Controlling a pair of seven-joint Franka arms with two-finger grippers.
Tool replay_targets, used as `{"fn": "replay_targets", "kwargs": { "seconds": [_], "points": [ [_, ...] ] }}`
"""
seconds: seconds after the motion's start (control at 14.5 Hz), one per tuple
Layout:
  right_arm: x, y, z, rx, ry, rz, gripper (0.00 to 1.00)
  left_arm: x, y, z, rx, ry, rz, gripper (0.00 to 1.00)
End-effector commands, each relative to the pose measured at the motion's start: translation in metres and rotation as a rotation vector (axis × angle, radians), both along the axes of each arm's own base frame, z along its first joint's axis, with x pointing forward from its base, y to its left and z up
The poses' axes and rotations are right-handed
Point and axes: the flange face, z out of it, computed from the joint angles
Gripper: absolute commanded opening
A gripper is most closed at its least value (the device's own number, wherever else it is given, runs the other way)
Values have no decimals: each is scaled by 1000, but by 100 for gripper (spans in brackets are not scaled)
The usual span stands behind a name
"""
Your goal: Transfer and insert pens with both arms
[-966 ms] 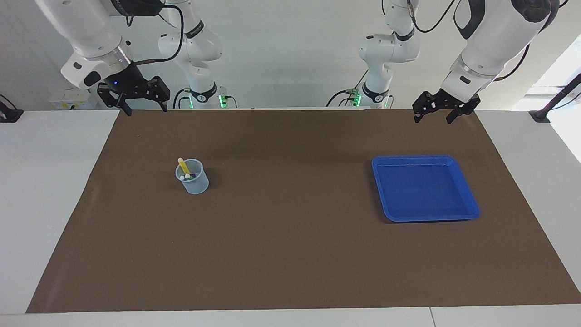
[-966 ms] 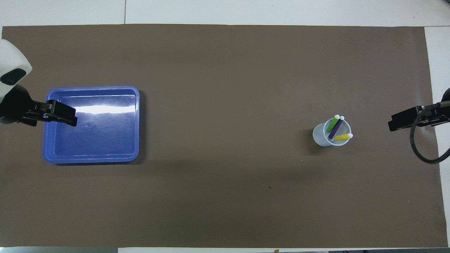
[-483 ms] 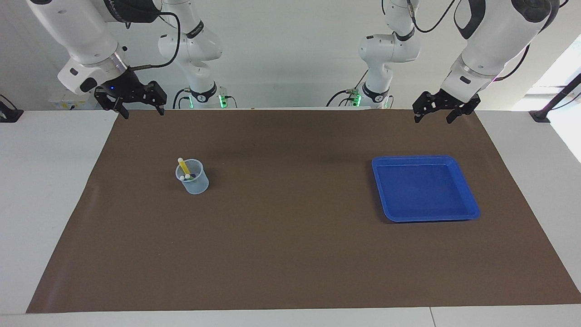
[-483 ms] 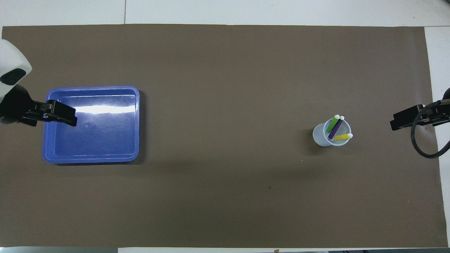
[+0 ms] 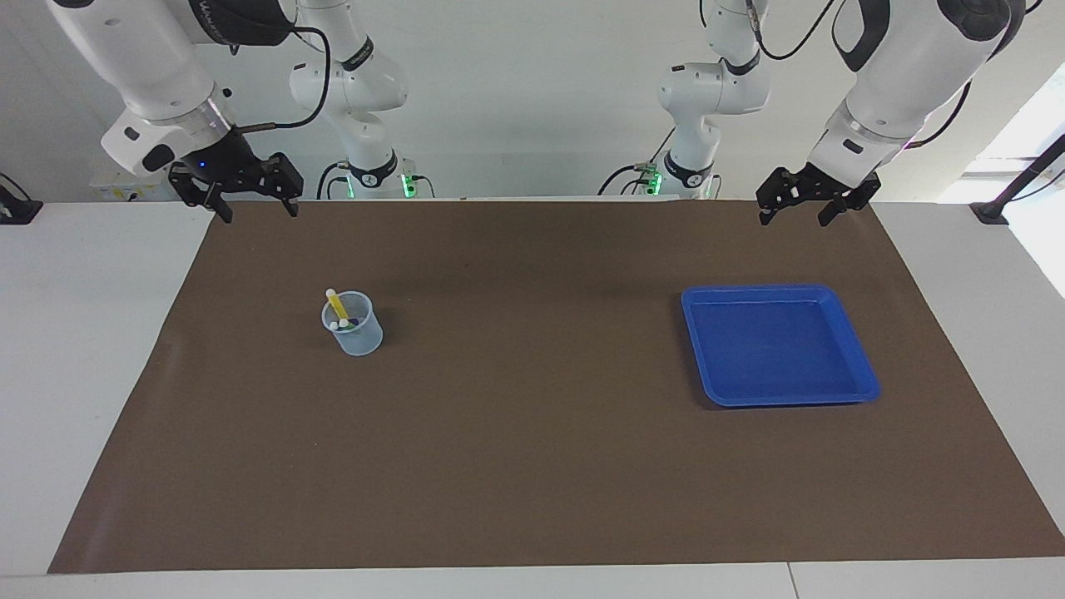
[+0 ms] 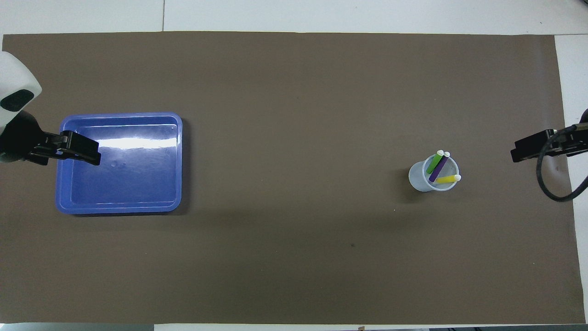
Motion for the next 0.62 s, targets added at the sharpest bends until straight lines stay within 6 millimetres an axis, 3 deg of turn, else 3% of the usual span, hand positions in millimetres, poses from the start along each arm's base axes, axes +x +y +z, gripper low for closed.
{"fn": "replay_targets", "kwargs": {
  "seconds": [0.0, 0.21, 0.55],
  "points": [
    [-5, 5, 15, -20, -40, -2, 100, -2, 1, 4, 7, -19, 14, 100],
    [-5, 6, 19, -21, -57, -1, 100, -2, 1, 4, 7, -19, 14, 100],
    [7, 6, 5, -31, -39, -17, 100, -2, 1, 4, 7, -19, 14, 100]
  ]
}}
